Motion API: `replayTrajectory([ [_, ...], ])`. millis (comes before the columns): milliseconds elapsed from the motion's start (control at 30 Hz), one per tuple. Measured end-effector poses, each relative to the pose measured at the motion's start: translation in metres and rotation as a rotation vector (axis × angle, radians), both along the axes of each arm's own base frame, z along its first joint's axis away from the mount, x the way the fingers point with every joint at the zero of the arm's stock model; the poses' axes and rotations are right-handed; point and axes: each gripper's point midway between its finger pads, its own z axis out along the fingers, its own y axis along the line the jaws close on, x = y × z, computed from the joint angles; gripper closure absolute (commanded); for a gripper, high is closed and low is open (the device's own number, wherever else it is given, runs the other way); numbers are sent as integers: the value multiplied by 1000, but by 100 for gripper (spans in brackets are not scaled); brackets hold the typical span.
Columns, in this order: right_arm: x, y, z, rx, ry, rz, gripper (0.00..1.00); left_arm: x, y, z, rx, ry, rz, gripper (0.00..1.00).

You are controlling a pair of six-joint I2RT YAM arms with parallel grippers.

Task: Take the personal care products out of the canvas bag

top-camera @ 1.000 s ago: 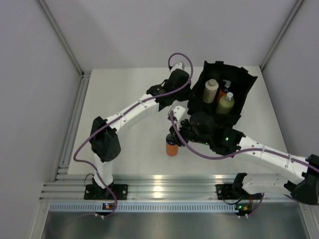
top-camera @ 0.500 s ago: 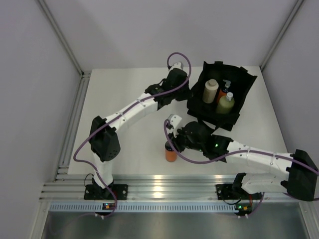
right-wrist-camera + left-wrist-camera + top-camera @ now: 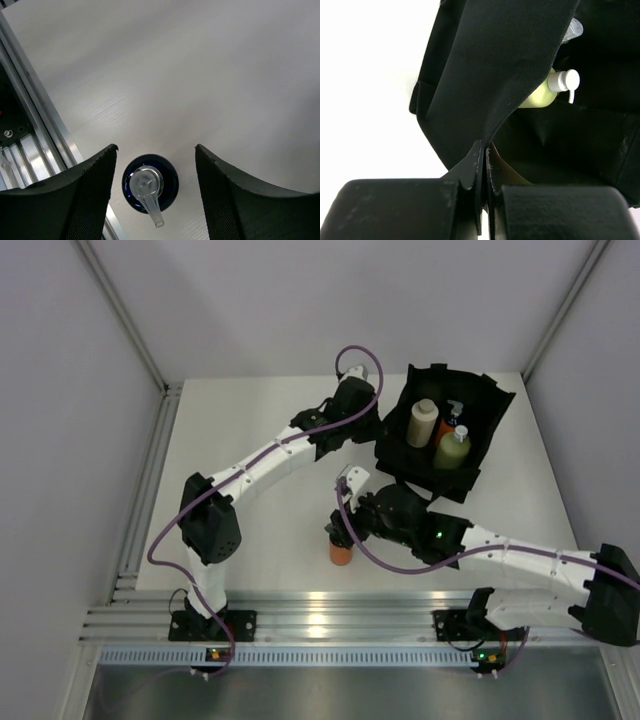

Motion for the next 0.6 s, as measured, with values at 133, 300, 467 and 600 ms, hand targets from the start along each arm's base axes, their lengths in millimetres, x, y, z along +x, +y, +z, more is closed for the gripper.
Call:
replayTrajectory([
  [133, 5, -14, 36, 66, -52, -56, 30, -1, 0, 0, -1, 2, -3, 100],
  [300, 39, -67, 108, 192, -102, -256, 29, -1, -1, 0, -3, 3, -9, 100],
  [467, 109, -153, 166, 238, -95, -610, 30, -1, -1, 0, -1, 2, -11, 100],
  [600, 149, -192, 165, 208, -26, -783, 31, -2, -2, 0, -5, 5, -18, 100],
])
